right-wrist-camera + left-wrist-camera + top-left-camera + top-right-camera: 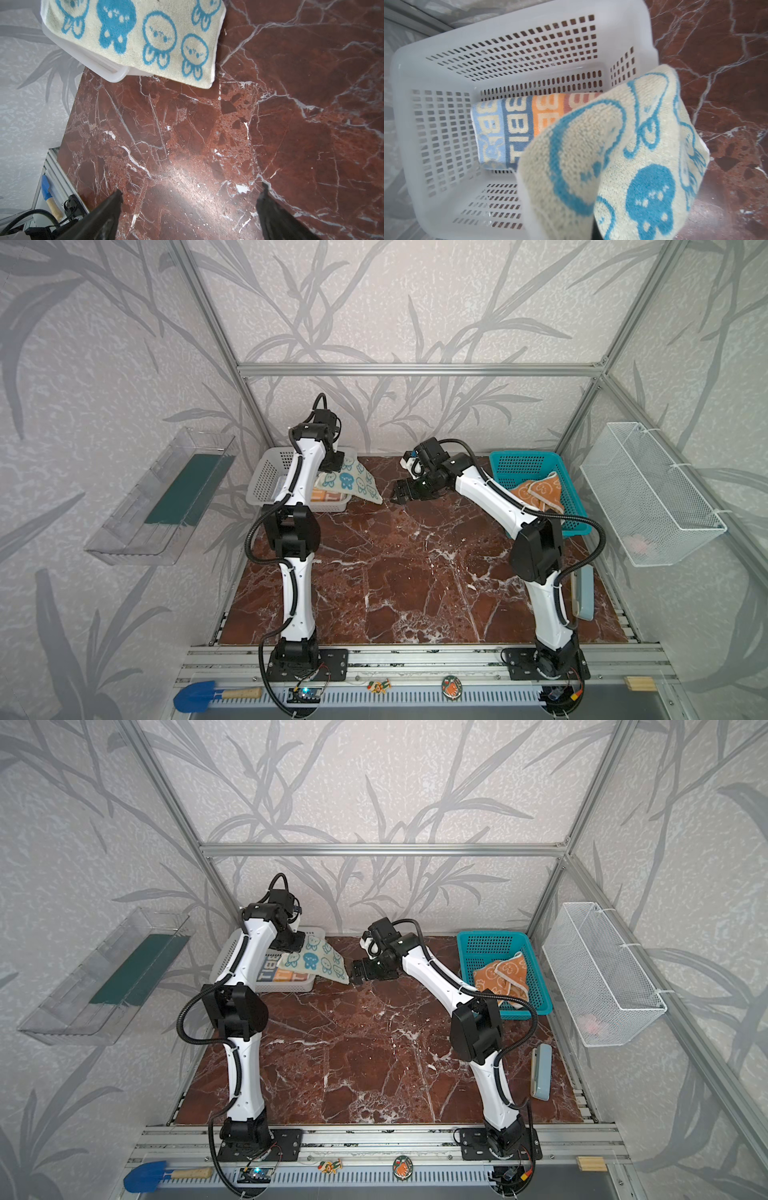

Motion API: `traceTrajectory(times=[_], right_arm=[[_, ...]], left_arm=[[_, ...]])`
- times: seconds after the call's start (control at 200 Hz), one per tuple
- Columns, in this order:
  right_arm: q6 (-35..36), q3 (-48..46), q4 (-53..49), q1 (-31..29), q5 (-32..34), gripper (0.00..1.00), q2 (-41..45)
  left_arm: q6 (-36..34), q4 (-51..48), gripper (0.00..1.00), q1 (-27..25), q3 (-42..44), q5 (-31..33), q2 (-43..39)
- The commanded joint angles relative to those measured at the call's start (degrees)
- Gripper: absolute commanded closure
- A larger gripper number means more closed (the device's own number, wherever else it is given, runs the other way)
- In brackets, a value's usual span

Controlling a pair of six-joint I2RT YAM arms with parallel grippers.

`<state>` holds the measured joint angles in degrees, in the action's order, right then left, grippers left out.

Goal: Fold and stack the towels
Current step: 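Carry the folded bunny towel with the left gripper into the white basket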

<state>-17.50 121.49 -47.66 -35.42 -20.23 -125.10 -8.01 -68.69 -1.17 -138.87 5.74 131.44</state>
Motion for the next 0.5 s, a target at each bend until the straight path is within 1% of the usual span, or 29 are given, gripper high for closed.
traceTrajectory(times=[0.0,0.135,0.34,0.495], right_arm=[[0.93,3.88,-3.06,-0.62,-1.1,0.01,-2.18],[2.38,9.93,-5.69,-1.45,0.4,0.01,-5.16],[3.78,20.07,-8.95,-2.59,-0.15,0.01,-10.26],[2.93,23.68,-9.12,-2.9,-0.68,0.01,-12.37]], left_arm=[[-3.06,0.27,1.0,2.2,0.18,1.45,0.81],[-3.98,1.88,1.0,3.61,0.92,2.91,2.02],[-5.26,4.0,1.0,5.15,1.23,4.43,4.54],[-5.99,5.48,1.0,5.9,2.09,5.47,6.41]])
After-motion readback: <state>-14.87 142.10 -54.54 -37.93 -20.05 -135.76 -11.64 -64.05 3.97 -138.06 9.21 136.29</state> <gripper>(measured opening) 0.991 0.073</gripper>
